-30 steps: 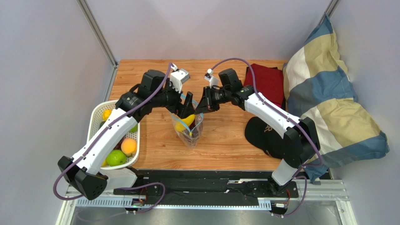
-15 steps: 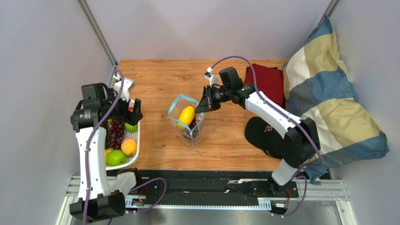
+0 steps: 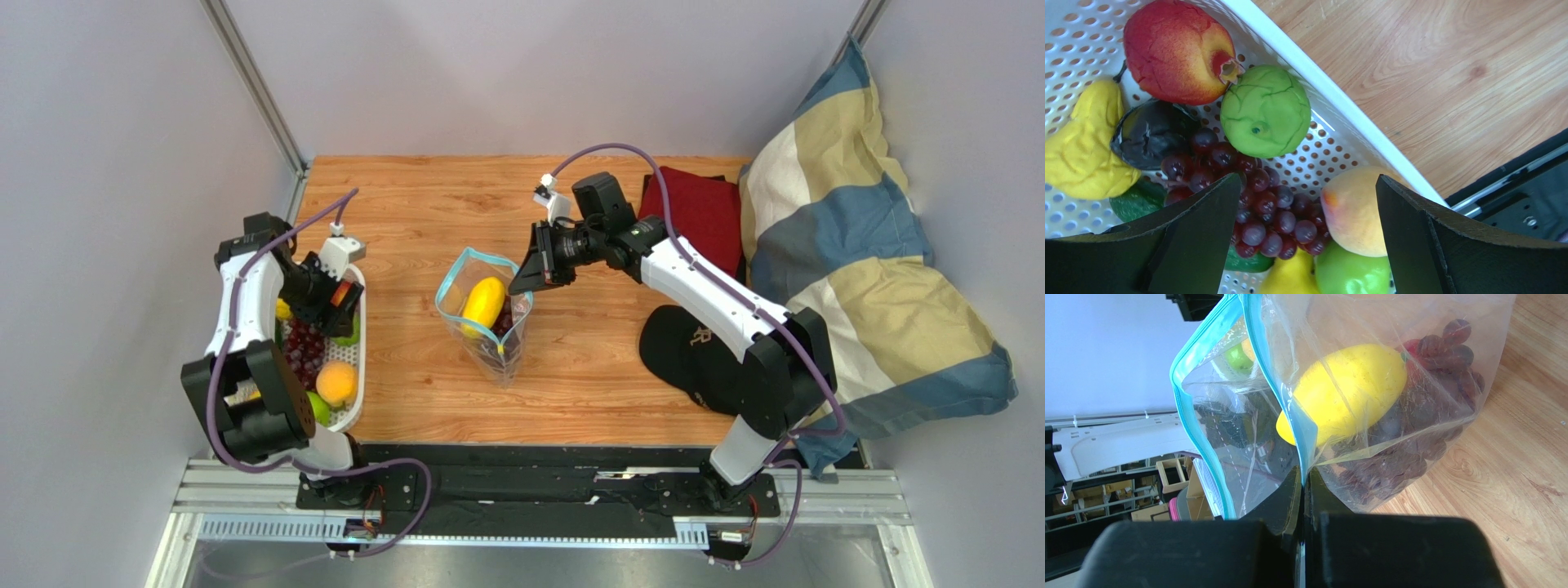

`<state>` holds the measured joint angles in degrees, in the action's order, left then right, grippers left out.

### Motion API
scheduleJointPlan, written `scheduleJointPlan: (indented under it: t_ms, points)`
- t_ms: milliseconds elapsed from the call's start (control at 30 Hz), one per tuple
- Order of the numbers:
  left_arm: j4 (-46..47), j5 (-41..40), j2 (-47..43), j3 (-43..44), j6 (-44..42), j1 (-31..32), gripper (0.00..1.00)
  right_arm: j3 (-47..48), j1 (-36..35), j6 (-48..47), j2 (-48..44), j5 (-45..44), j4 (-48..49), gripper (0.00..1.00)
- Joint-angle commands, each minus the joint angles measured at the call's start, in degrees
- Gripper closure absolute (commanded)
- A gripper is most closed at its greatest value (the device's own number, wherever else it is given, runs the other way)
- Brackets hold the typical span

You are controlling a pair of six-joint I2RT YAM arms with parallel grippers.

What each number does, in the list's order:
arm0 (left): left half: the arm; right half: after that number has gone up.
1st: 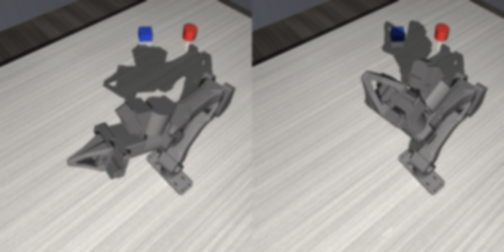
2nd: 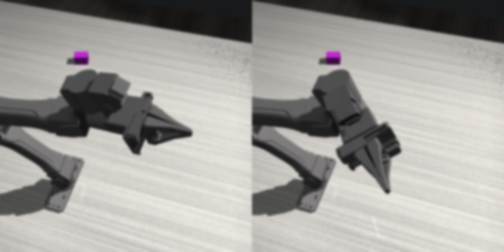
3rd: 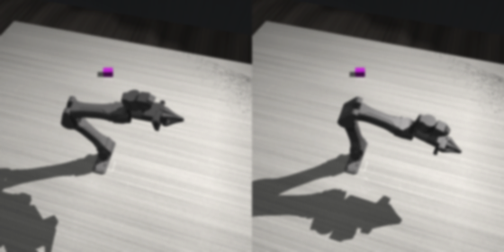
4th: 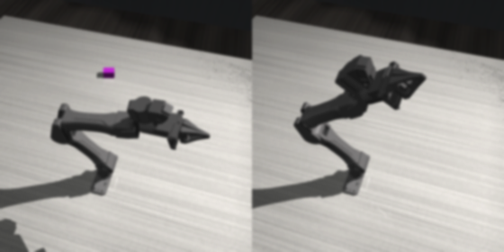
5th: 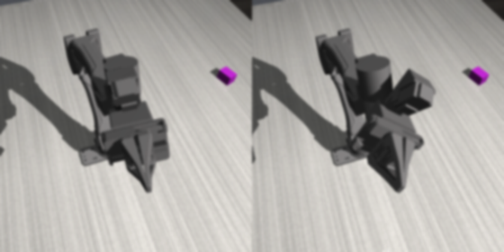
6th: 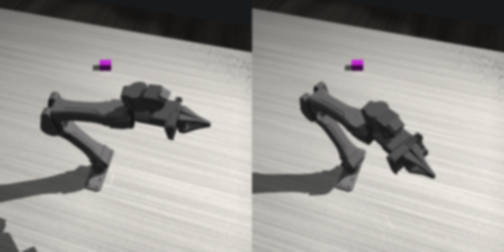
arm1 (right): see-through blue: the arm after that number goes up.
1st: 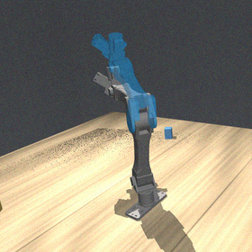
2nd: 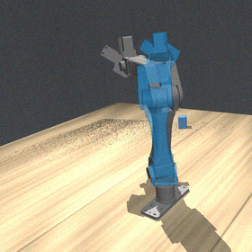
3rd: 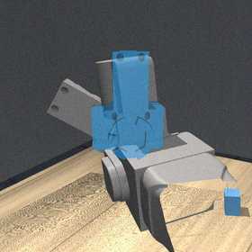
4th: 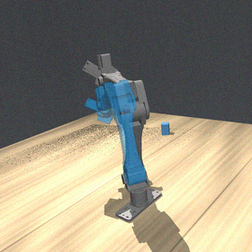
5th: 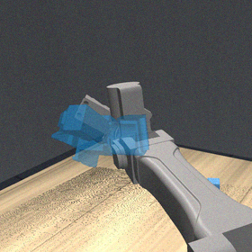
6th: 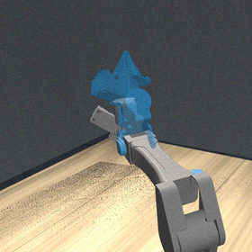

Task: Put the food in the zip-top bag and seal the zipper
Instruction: Pick up the fake fruit from the bin.

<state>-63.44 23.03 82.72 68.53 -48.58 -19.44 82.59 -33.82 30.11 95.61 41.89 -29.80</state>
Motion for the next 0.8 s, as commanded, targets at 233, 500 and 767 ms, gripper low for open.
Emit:
scheduleJointPlan:
  t_ms: [233,500,767]
  points:
    - [4.37,-1.06,10.18,0.2,-11.54,-0.51,0.14,2.32,0.16,-0.31,-0.25,0.3,1.76,1.0]
    - [11.84,-1.4,14.22,-1.99,-9.61,-0.42,0.18,2.14,0.07,0.39,0.54,0.39,2.38,1.0]
    - [9.05,-0.18,12.39,-0.86,-8.38,-0.33,0.48,2.05,0.16,-0.22,0.45,0.47,1.68,1.0]
